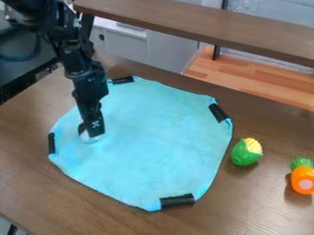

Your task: Move the black thing to the left side of cloth

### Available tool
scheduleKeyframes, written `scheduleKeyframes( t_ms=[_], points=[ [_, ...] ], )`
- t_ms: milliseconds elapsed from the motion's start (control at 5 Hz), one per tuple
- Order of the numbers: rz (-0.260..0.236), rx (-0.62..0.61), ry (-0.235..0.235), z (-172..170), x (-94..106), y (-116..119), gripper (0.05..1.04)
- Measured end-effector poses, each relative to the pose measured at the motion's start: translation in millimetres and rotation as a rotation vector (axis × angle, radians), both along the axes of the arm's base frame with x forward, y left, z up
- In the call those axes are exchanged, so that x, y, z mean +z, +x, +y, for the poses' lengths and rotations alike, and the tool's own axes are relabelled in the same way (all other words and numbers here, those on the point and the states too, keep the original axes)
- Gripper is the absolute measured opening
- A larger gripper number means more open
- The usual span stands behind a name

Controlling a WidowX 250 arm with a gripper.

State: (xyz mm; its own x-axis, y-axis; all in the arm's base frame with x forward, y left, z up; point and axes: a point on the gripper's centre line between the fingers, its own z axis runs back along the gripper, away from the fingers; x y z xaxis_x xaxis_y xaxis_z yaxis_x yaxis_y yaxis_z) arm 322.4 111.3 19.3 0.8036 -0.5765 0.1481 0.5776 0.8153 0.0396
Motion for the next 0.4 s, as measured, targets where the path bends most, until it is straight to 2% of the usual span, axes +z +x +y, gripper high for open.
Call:
scheduleKeyframes(
  t_ms=[200,400],
  points=[
    [0.014,-0.019,-0.041,-7.1,3.2,-3.0,1.001],
    [-0.035,-0.023,-0.059,-6.1,44.8,-8.9,1.001]
  ],
)
